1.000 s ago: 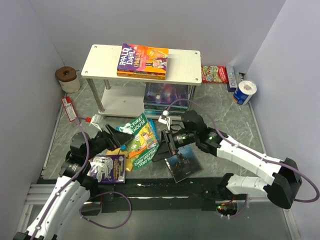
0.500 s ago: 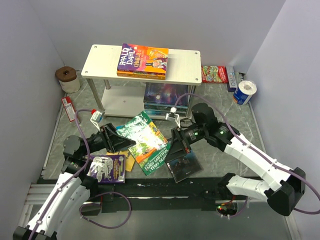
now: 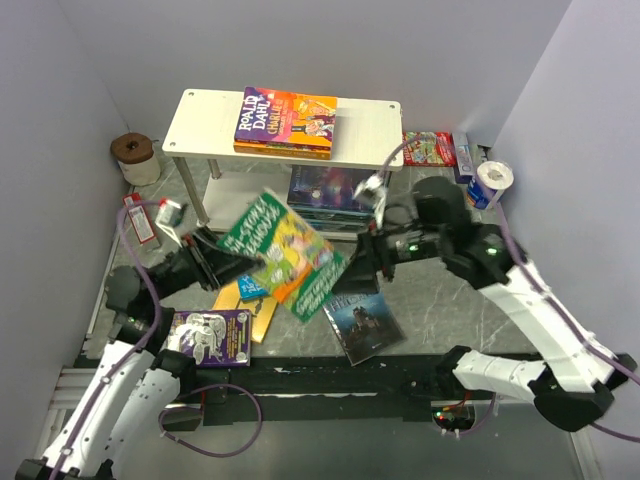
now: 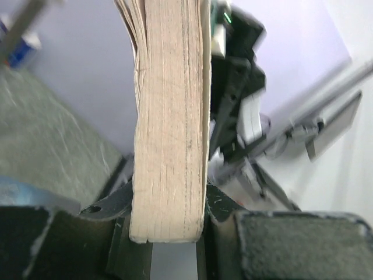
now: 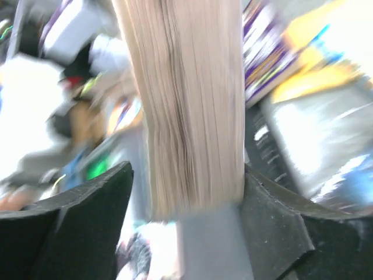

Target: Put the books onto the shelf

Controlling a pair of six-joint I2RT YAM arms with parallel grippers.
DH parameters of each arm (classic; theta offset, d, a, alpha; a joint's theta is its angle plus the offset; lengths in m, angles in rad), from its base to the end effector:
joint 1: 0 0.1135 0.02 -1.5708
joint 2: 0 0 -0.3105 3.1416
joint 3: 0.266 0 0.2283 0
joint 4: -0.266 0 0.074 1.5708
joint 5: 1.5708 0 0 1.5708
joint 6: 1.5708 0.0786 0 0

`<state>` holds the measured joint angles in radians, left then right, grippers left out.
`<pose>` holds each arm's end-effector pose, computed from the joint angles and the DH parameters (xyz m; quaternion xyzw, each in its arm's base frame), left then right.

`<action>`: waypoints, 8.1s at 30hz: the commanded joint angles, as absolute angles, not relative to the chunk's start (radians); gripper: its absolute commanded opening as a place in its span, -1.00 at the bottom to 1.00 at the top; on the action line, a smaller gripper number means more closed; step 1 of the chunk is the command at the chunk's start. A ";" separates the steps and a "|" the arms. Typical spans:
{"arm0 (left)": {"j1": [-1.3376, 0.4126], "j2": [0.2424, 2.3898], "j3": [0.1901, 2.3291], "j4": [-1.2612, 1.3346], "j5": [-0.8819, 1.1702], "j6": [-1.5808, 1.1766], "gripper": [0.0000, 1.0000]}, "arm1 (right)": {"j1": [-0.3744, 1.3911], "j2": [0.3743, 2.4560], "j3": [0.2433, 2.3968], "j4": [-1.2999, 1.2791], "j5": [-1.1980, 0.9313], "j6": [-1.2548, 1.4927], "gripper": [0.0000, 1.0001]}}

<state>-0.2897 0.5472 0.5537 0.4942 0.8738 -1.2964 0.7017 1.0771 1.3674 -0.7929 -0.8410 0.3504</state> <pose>0.0632 -0.0817 0.3962 0.0960 0.5803 -0.7067 0.3932 0.0978 0.1593 0.4466 -0.3419 0.7373 0.5372 0.2255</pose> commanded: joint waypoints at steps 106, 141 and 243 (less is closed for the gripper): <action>-0.141 1.325 1.466 0.353 0.555 -1.318 0.14 | 0.333 1.673 2.086 -0.198 -0.794 0.977 -1.00; -0.077 1.339 1.390 0.489 0.615 -1.402 -0.97 | 0.291 1.738 2.217 -0.359 -0.881 0.942 0.01; 0.074 1.557 1.526 0.288 0.676 -1.310 0.24 | 0.216 1.784 1.988 -0.218 -0.891 1.011 -0.10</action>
<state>0.0647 1.5757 1.5105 0.2489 0.6586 -1.3037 0.2253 1.8122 1.9373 -0.2283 -0.8803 1.0397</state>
